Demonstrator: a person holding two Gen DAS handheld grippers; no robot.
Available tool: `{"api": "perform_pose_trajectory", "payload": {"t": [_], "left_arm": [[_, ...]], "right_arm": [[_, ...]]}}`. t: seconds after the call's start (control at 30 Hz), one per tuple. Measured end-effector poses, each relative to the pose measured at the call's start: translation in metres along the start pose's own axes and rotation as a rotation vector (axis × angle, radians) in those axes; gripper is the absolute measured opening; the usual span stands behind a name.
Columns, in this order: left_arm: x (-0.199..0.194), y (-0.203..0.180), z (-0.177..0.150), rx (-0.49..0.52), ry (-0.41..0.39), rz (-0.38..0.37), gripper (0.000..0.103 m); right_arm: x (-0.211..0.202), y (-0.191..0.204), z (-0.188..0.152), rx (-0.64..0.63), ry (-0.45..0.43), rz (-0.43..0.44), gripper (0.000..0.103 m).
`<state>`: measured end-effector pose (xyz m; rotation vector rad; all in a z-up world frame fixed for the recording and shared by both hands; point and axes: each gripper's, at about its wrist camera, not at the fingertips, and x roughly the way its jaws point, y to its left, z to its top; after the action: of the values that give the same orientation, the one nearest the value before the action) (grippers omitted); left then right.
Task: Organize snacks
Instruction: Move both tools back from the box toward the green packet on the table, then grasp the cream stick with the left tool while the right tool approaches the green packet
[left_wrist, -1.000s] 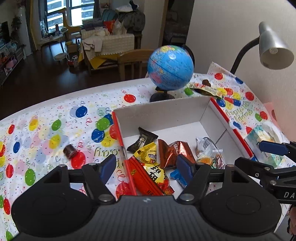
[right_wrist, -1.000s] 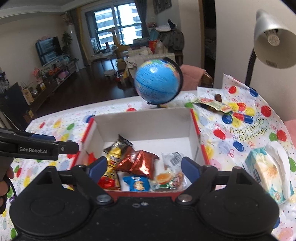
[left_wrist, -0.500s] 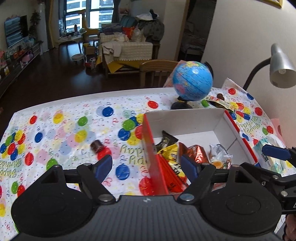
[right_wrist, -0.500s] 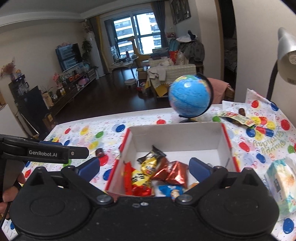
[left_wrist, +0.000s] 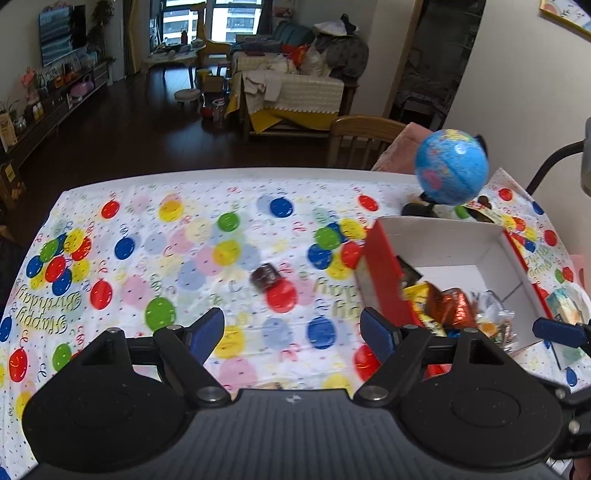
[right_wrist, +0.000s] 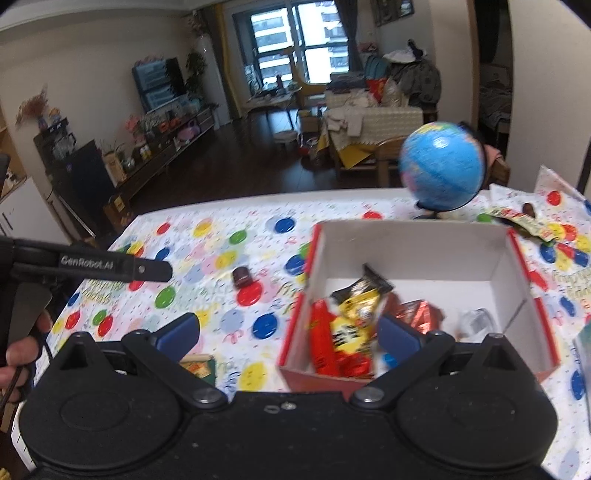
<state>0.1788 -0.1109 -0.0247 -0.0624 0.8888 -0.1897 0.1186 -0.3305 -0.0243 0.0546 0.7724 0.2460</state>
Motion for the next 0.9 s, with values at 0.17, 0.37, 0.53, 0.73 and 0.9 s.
{"api": "perform_pose_trajectory", "payload": {"t": [0.17,0.37,0.53,0.73,0.9], "left_arm": [[0.014,0.028,-0.004,-0.007,0.027,0.001,0.081],[0.037,0.059,-0.019,0.008,0.091,-0.017,0.081],[0.059,0.079,-0.038,0.02,0.151,-0.022,0.081],[0.081,0.085,-0.063,0.074,0.221,-0.073,0.081],[0.094,0.079,-0.072,0.142,0.245,-0.111,0.079]], "right_arm": [[0.023,0.031,-0.004,-0.055,0.049,0.032,0.103],[0.05,0.061,-0.011,-0.101,0.118,0.06,0.102],[0.074,0.081,-0.025,-0.136,0.191,0.08,0.101],[0.102,0.094,-0.051,-0.137,0.298,0.091,0.098],[0.119,0.098,-0.064,-0.126,0.346,0.086,0.096]]}}
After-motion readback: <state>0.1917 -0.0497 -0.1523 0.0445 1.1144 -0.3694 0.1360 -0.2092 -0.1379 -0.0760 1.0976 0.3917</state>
